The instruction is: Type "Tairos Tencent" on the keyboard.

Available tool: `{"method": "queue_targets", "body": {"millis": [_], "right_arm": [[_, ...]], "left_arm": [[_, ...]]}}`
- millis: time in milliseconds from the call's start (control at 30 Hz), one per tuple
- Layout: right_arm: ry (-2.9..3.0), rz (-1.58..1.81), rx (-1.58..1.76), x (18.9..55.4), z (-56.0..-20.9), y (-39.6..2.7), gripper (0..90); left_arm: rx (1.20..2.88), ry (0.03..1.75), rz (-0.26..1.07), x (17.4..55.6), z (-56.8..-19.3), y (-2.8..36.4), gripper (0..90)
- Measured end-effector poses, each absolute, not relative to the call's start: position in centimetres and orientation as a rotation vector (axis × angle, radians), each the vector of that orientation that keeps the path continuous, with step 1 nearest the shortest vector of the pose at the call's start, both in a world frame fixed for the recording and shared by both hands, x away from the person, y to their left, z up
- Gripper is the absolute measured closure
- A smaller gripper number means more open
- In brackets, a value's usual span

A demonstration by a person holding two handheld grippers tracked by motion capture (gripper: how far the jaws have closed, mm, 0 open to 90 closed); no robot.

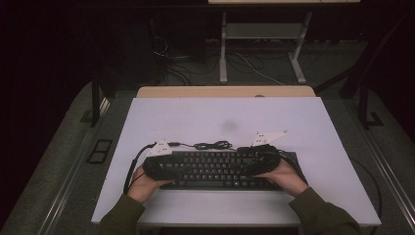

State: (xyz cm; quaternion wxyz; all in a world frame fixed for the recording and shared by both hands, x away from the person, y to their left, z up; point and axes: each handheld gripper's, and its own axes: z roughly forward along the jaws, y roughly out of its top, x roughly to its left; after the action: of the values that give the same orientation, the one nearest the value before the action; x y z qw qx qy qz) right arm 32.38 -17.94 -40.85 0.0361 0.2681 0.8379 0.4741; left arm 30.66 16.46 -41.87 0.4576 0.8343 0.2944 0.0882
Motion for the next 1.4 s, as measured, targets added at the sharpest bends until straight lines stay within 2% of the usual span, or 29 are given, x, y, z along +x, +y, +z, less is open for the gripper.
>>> {"method": "queue_targets", "body": {"millis": [333,367,1400], "right_arm": [[2.574,1.452,0.825,32.3,-40.9,-17.9,29.1],[2.573,1.453,0.825,32.3,-40.9,-17.9,29.0],[2.568,1.453,0.815,32.3,-40.9,-17.8,28.2]], "left_arm": [[2.082,0.767,0.18,30.6,-42.1,17.9,87.7],[2.082,0.767,0.18,30.6,-42.1,17.9,89.3],[2.17,0.792,0.163,31.0,-43.2,18.5,89.4]]}}
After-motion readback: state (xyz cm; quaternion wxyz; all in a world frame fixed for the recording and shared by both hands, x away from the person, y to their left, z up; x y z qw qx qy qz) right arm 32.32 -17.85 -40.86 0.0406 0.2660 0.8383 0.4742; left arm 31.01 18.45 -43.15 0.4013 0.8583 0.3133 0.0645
